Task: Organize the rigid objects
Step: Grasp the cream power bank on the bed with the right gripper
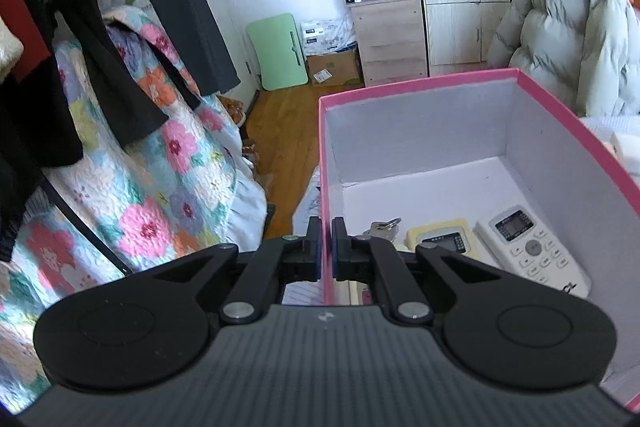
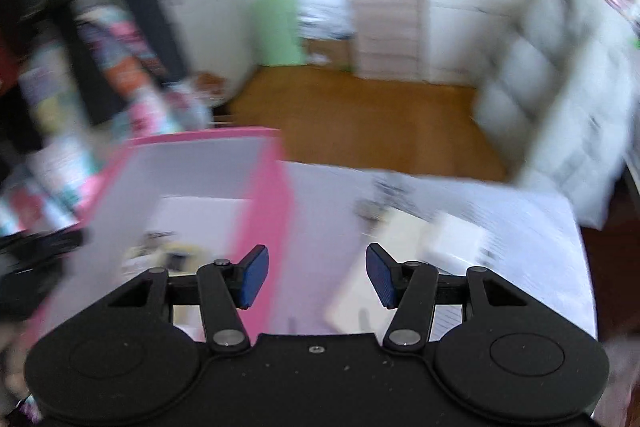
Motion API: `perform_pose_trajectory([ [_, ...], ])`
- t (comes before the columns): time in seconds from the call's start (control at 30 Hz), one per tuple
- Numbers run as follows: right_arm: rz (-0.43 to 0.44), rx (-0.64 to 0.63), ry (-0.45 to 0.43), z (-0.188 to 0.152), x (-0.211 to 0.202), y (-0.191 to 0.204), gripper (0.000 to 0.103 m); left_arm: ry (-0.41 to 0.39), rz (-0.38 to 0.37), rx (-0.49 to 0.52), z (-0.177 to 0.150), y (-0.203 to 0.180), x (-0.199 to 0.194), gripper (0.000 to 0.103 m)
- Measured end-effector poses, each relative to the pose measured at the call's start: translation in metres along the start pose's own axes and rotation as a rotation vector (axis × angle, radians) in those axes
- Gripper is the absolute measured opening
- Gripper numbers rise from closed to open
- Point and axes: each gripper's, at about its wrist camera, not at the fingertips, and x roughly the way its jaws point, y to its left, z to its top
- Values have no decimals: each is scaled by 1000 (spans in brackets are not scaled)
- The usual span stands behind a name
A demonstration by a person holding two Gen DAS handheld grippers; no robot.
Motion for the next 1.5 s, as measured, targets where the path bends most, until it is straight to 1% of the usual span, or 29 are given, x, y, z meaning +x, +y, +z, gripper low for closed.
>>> perform_pose_trajectory([
  [0.07,-8,97,40,-3,21,-18,59,1,-5,-14,2,3,0,3],
  [0.13,-13,164,69,-9,41,-27,59,-4,-10,-26,6,4,0,3],
  [0.23,-17,202,81,-17,64,-30,59,-8,-4,-33,8,3,0,3],
  [0.37,-79,172,67,-24,81,-29,59,-18,9,-32,4,0,1,3],
  [0.47,-67,177,63,-19,91,-26,63,-35,15,-26,3,-1,-1,3],
  [0.5,-75,173,64,-18,92,-25,64,-38,12,-29,3,-1,-1,3],
  [0.57,-121,151,62,-15,100,-20,65,-41,9,-34,3,0,-1,3],
  [0.63,-167,135,85,-12,110,-15,67,-47,5,-39,2,1,-2,3],
  [0.73,-236,49,72,-11,115,-4,70,-57,0,-38,1,2,-3,3],
  [0.77,-239,33,55,-12,114,-2,69,-59,2,-36,0,2,-3,3],
  [0.8,-232,39,48,-12,113,-3,65,-62,1,-37,0,2,-4,3],
  [0.87,-210,58,48,-13,107,-9,63,-64,-4,-42,-1,3,-4,3],
  [1.03,-142,60,150,-19,93,-9,63,-70,-26,-52,-2,6,-4,4],
  [1.17,-143,45,201,-21,89,-5,62,-73,-30,-57,-2,6,-4,4],
  [1.2,-151,31,206,-19,91,-4,63,-74,-30,-58,-2,6,-4,4],
  [1.27,-170,16,204,-14,97,-2,66,-73,-28,-55,-2,6,-4,4],
  [1.3,-186,7,199,-10,102,-2,69,-72,-27,-53,-2,6,-4,4],
  [1.37,-191,1,187,-5,109,-3,70,-72,-23,-48,-2,6,-4,4],
  [1.4,-186,-11,175,-2,110,-2,62,-72,-20,-45,-1,5,-4,4],
  [1.43,-184,-20,168,-1,110,-2,59,-73,-17,-44,-1,5,-4,4],
  [1.5,-170,-22,159,-3,106,-2,59,-73,-18,-44,-1,5,-4,4],
])
